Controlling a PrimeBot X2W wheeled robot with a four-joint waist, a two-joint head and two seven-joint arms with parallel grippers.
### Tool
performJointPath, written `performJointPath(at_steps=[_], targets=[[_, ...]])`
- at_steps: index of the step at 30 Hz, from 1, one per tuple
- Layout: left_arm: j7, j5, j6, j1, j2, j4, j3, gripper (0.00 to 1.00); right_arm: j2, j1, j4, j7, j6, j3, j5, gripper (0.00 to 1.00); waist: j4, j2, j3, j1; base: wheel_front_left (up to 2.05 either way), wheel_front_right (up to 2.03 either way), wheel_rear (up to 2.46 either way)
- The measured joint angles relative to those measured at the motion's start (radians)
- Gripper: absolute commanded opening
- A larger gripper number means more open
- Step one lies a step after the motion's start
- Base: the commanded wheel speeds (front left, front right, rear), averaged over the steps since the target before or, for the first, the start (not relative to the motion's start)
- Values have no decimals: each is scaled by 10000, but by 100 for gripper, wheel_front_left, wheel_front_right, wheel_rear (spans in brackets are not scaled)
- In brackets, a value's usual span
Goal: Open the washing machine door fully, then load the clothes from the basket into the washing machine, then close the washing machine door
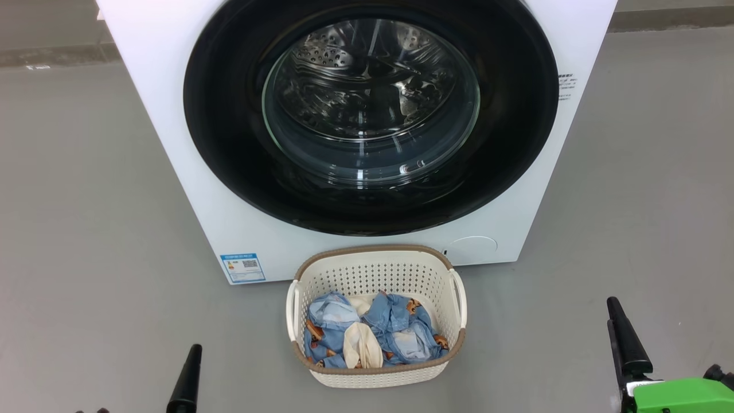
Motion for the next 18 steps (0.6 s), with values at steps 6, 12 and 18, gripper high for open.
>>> performJointPath(at_steps=[6, 12, 18], targets=[[-125, 1043, 0, -5, 10, -36, -31, 100, -157, 0, -230, -186, 0, 130, -932, 100, 0, 0, -19, 0, 0, 0, 0], [-309, 2324, -2, -56, 33, -52, -184, 100, -378, 0, -410, -378, 0, 334, -2071, 100, 1, 0, -46, -1, 0, 0, 0], [-476, 3576, -4, -89, 79, -52, -328, 100, -564, -3, -449, -518, 2, 604, -3296, 100, -2, 0, -58, 0, 0, 0, 0]])
